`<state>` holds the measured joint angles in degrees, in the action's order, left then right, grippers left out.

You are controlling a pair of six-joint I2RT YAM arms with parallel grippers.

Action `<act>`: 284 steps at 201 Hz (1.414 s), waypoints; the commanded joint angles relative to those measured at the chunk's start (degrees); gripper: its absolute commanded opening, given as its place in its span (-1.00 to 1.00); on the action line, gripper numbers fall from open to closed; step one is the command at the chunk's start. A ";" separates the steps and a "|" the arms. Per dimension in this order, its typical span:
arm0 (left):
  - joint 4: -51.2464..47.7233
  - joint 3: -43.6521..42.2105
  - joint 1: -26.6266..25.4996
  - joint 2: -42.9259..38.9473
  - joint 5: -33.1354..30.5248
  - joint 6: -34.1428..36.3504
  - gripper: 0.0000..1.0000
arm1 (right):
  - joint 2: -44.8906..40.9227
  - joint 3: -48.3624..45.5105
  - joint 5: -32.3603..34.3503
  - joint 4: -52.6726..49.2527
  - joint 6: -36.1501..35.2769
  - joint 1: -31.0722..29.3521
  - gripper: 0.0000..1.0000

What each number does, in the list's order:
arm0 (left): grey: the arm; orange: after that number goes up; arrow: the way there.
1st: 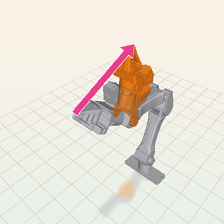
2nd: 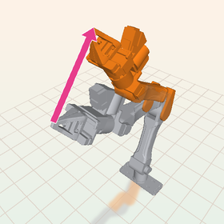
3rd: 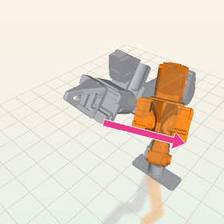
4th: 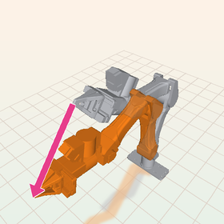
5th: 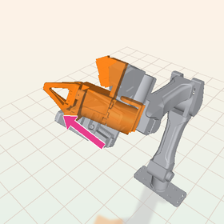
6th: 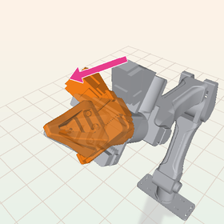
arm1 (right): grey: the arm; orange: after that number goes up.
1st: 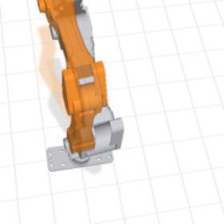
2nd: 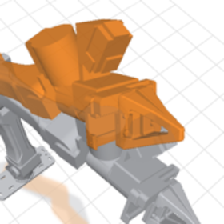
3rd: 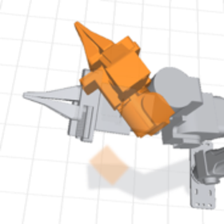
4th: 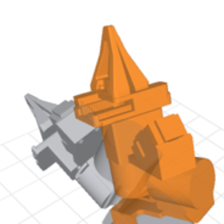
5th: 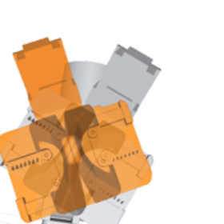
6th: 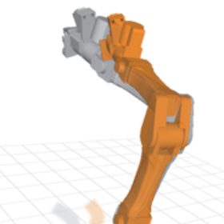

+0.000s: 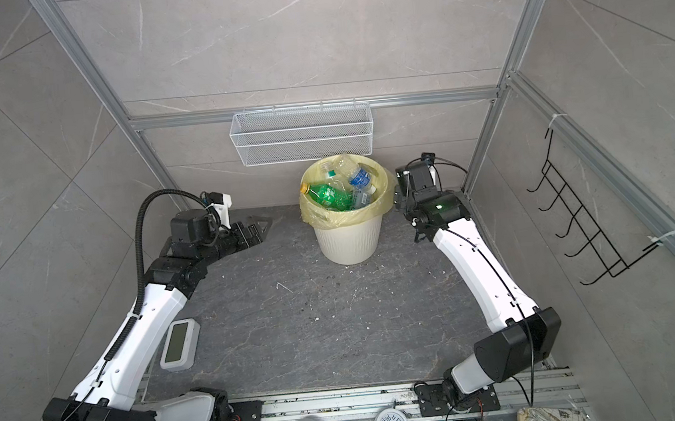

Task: Throw the plastic bottles in the bin

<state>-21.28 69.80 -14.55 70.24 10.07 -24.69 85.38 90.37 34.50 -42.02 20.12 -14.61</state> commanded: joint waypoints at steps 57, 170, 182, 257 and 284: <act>20.99 -22.67 5.73 3.94 -31.56 16.01 1.00 | -1.85 -37.07 12.00 33.16 2.14 4.33 0.99; 41.70 -36.66 7.96 12.71 -28.00 23.39 1.00 | -2.89 -68.59 4.34 87.15 -13.86 2.99 0.99; 45.26 -39.26 8.04 11.24 -29.78 25.19 1.00 | -2.94 -71.40 3.61 93.41 -15.59 2.59 0.99; 62.81 -45.44 15.45 14.37 -20.31 23.69 1.00 | -2.90 -72.45 3.38 95.76 -16.70 1.62 0.99; 72.42 -49.38 18.09 16.37 -9.83 24.60 1.00 | -1.72 -70.57 -1.86 93.01 -17.65 2.12 0.99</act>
<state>34.98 24.36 1.76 84.27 -9.74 0.62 83.02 17.98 37.80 51.24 4.36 -12.64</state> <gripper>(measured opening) 0.999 0.995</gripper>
